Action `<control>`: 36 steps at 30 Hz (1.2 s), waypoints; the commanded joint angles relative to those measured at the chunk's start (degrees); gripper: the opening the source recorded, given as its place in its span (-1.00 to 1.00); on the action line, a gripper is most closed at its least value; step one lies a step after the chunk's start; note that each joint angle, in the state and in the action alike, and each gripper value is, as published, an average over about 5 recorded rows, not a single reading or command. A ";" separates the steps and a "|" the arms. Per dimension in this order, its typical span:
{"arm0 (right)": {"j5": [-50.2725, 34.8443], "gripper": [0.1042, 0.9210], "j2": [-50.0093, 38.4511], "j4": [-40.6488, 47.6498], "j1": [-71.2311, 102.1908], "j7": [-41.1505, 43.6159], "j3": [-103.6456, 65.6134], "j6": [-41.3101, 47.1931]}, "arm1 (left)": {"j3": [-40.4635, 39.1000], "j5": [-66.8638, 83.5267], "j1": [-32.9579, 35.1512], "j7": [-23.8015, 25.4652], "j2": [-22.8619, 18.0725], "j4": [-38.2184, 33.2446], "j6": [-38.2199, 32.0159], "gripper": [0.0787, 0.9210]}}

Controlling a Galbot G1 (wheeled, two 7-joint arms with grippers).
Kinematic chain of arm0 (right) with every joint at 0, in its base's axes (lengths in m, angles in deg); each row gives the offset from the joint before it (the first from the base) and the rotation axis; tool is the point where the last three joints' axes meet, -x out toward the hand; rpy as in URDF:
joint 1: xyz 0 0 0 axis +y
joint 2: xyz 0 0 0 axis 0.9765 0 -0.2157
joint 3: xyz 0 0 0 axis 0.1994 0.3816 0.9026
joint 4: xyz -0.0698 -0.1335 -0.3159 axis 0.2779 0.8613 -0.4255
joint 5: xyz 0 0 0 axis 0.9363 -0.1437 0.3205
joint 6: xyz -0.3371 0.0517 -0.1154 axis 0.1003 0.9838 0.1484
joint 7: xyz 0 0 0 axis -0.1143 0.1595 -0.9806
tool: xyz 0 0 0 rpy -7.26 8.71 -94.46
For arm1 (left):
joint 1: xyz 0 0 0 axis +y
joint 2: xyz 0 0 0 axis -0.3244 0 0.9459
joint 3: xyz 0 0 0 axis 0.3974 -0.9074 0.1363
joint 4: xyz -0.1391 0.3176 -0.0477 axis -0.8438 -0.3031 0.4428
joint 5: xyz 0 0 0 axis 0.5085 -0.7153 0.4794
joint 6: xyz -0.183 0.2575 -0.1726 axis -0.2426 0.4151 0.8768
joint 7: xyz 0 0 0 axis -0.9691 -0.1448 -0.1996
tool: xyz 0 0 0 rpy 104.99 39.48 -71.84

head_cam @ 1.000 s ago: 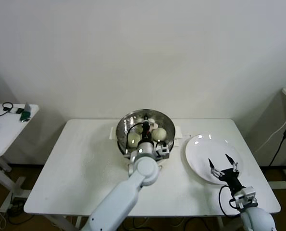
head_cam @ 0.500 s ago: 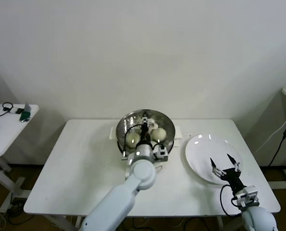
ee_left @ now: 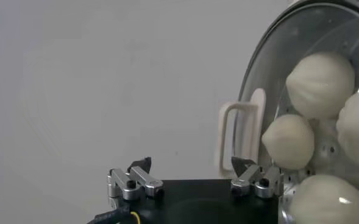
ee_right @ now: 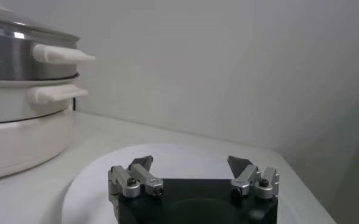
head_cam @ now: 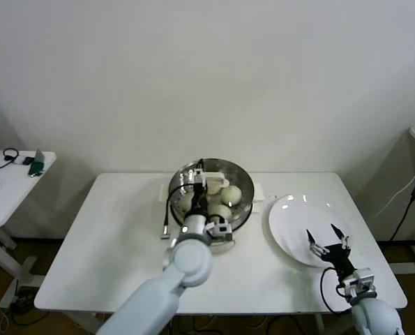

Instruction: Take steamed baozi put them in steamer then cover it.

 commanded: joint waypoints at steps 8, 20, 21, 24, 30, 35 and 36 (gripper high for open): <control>0.13 0.76 -0.59 0.37 -0.30 0.14 -0.25 -0.04 | 12.59 24.13 13.26 -12.26 9.78 -18.64 -2.18 0.77; -3.05 0.76 -0.65 -4.57 3.07 0.94 -0.83 -0.89 | 45.37 64.47 33.78 -23.91 7.38 -19.41 -34.55 0.77; -3.39 0.76 -0.65 -5.00 3.41 0.96 -0.88 -0.94 | 47.54 66.81 36.00 -23.44 5.67 -18.38 -37.44 0.77; -4.40 0.76 -0.74 -6.14 4.29 1.03 -1.01 -1.10 | 51.54 71.62 40.75 -21.73 0.72 -15.15 -43.84 0.77; -5.37 0.76 -1.24 -7.51 5.15 1.11 -0.89 -1.72 | 52.43 75.14 44.03 -19.48 -4.58 -10.95 -48.96 0.77; -5.79 0.76 -1.42 -7.72 5.79 0.99 -0.87 -2.30 | 51.97 74.65 44.16 -18.39 -6.55 -8.97 -49.25 0.77; -5.87 0.76 -1.45 -7.72 5.92 0.99 -0.88 -2.42 | 51.95 74.46 44.17 -18.21 -6.84 -8.68 -49.37 0.77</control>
